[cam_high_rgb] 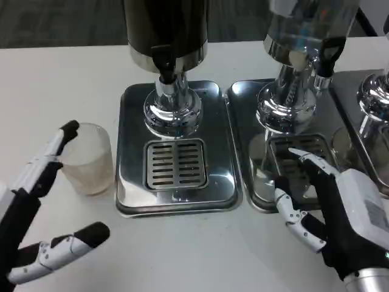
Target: Grasp the cup under the faucet to collect the drink, then remove the cup.
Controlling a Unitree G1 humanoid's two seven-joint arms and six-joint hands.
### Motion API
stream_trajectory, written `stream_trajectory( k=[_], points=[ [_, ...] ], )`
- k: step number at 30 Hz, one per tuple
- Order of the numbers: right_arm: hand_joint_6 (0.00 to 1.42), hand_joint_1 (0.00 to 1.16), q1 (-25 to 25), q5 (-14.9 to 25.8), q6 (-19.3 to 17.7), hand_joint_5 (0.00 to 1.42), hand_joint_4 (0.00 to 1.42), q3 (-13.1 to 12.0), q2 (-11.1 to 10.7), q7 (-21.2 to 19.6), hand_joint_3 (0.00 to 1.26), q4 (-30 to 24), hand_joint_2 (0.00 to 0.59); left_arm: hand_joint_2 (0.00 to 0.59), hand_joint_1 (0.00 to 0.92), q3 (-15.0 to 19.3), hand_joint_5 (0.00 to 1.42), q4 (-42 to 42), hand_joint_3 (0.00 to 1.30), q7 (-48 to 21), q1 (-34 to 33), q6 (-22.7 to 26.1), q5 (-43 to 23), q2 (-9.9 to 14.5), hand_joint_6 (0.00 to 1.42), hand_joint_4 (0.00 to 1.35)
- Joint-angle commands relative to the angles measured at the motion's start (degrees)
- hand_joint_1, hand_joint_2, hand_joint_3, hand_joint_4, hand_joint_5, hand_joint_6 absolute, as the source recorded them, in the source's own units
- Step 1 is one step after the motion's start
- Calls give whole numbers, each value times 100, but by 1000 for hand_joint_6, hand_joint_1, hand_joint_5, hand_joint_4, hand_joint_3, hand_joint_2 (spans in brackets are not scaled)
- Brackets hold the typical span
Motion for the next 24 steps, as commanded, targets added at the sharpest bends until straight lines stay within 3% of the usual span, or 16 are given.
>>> stream_trajectory(
  k=[1,3,6,13,24],
  points=[
    [364,382,39,34,107,262,234,-33,17,76,315,-150,461,43,0,-22,74,432,8,-306,-464,344,-499,9,238,0],
    [364,382,70,29,126,262,234,-47,18,88,316,-193,461,46,0,-21,86,656,15,-371,-728,458,-524,60,241,0],
    [366,382,96,32,150,262,234,-47,40,96,316,-224,461,15,75,-54,98,908,0,-508,-1058,663,-519,127,224,0],
    [382,389,116,26,191,262,252,16,117,78,317,-246,470,0,93,-252,60,1693,0,-542,-1876,869,-204,293,182,0],
    [385,395,233,-19,215,272,293,100,122,113,324,-340,470,0,105,-615,79,3636,0,97,-3052,469,490,608,180,0]
  ],
)
